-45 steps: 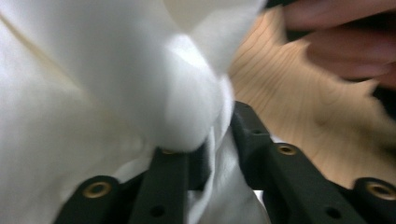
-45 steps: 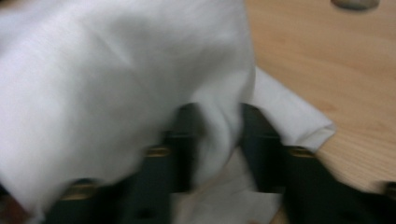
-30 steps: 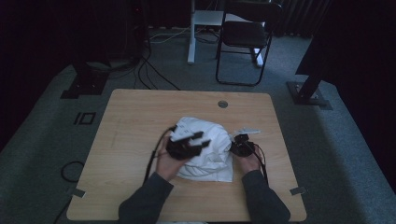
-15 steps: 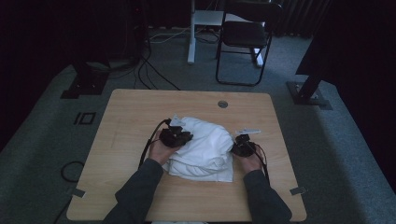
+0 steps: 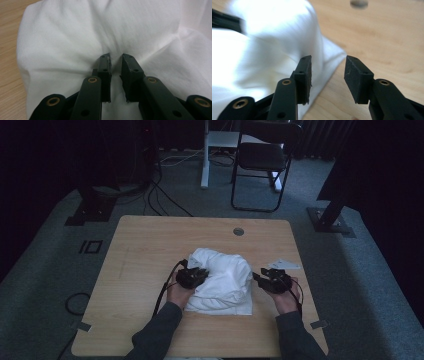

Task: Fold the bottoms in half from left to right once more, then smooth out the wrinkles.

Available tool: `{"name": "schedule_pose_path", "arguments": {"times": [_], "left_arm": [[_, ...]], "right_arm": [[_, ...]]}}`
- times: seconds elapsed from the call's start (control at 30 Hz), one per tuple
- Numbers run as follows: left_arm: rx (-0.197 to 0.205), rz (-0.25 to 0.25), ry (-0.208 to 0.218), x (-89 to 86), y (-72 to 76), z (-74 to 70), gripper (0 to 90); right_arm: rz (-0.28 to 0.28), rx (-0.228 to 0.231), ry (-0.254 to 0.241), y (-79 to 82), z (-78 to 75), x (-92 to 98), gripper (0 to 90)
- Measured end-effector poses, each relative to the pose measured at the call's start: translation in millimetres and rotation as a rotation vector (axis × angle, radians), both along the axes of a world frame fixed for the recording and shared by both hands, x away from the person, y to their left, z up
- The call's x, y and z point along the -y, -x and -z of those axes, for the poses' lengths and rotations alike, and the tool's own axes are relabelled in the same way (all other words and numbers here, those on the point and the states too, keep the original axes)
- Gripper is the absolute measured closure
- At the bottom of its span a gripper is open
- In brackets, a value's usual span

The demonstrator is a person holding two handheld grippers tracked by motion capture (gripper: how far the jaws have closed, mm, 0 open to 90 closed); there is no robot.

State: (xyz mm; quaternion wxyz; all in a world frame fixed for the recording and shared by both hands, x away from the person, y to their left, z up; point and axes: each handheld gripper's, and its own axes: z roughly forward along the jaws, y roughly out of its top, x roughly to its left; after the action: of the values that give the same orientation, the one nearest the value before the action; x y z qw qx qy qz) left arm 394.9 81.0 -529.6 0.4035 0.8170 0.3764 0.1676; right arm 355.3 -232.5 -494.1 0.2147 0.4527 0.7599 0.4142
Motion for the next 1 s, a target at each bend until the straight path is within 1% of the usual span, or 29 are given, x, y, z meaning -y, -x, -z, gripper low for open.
{"name": "schedule_pose_path", "arguments": {"times": [0.07, 0.13, 0.2, 0.23, 0.27, 0.37, 0.4, 0.43, 0.47, 0.5, 0.53, 0.57, 0.6, 0.63, 0.67, 0.7, 0.73, 0.8, 0.9, 1.0], "left_arm": [[0.004, 0.002, -0.010, 0.7, 0.2, 0.1, 78.5], [-0.003, 0.001, -0.004, -0.2, -0.4, 0.2, 78.5], [-0.007, 0.002, -0.001, -1.1, -0.8, 0.2, 78.5], [-0.006, 0.001, 0.000, -1.0, -0.6, 0.3, 78.5], [-0.003, -0.002, 0.003, -0.5, -0.3, 0.5, 78.5], [-0.003, -0.004, 0.002, -0.6, -0.1, 0.5, 78.4], [-0.003, -0.005, 0.004, -0.8, 0.0, 0.5, 78.4], [-0.003, -0.005, 0.004, -0.8, 0.0, 0.5, 78.4], [-0.004, -0.008, 0.009, -0.9, 0.1, 0.6, 78.4], [-0.005, -0.009, 0.011, -1.1, 0.2, 0.6, 78.4], [-0.006, -0.010, 0.012, -1.3, 0.2, 0.6, 78.4], [-0.007, -0.010, 0.013, -1.4, 0.2, 0.5, 78.3], [-0.008, -0.010, 0.015, -1.8, 0.0, 0.4, 78.3], [-0.009, -0.012, 0.017, -2.0, 0.0, 0.4, 78.2], [-0.009, -0.012, 0.017, -2.0, 0.0, 0.4, 78.2], [-0.006, -0.014, 0.020, -2.2, 0.3, 0.3, 78.0], [0.002, -0.017, 0.019, -2.2, 1.1, 0.3, 77.8], [0.028, -0.026, 0.011, -1.7, 3.4, 0.7, 76.9], [0.033, -0.034, 0.014, -1.9, 4.2, 0.0, 76.4], [0.037, -0.036, 0.016, -2.1, 5.1, -0.6, 75.4]], "right_arm": [[-0.016, 0.051, -0.001, 13.0, -11.7, -1.9, 54.2], [-0.054, 0.089, -0.009, 23.5, -20.5, -6.4, 53.7], [-0.097, 0.111, -0.022, 31.5, -26.5, -13.3, 53.4], [-0.124, 0.114, -0.032, 34.5, -28.2, -17.4, 53.3], [-0.150, 0.109, -0.045, 36.9, -29.1, -22.1, 53.1], [-0.217, 0.091, -0.059, 42.6, -27.4, -35.6, 51.4], [-0.234, 0.083, -0.065, 44.4, -25.6, -39.5, 50.8], [-0.234, 0.083, -0.065, 44.4, -25.6, -39.5, 50.8], [-0.250, 0.074, -0.066, 46.6, -23.4, -42.9, 50.4], [-0.269, 0.060, -0.051, 49.4, -19.2, -47.1, 50.1], [-0.273, 0.054, -0.032, 50.6, -15.6, -49.0, 50.0], [-0.273, 0.036, -0.002, 51.2, -10.7, -50.9, 50.3], [-0.274, 0.023, 0.015, 50.9, -7.6, -51.4, 51.7], [-0.272, 0.007, 0.030, 49.9, -3.6, -51.3, 56.0], [-0.267, -0.017, 0.039, 49.2, -0.2, -50.6, 66.9], [-0.263, -0.035, 0.049, 49.1, 3.0, -48.2, 80.5], [-0.257, -0.037, 0.049, 50.0, 4.1, -46.2, 85.0], [-0.255, -0.040, 0.033, 53.1, 3.6, -41.6, 87.5], [-0.260, -0.023, 0.012, 61.3, 0.4, -34.5, 88.0], [-0.280, 0.007, -0.008, 73.3, -4.1, -28.2, 87.9]]}}
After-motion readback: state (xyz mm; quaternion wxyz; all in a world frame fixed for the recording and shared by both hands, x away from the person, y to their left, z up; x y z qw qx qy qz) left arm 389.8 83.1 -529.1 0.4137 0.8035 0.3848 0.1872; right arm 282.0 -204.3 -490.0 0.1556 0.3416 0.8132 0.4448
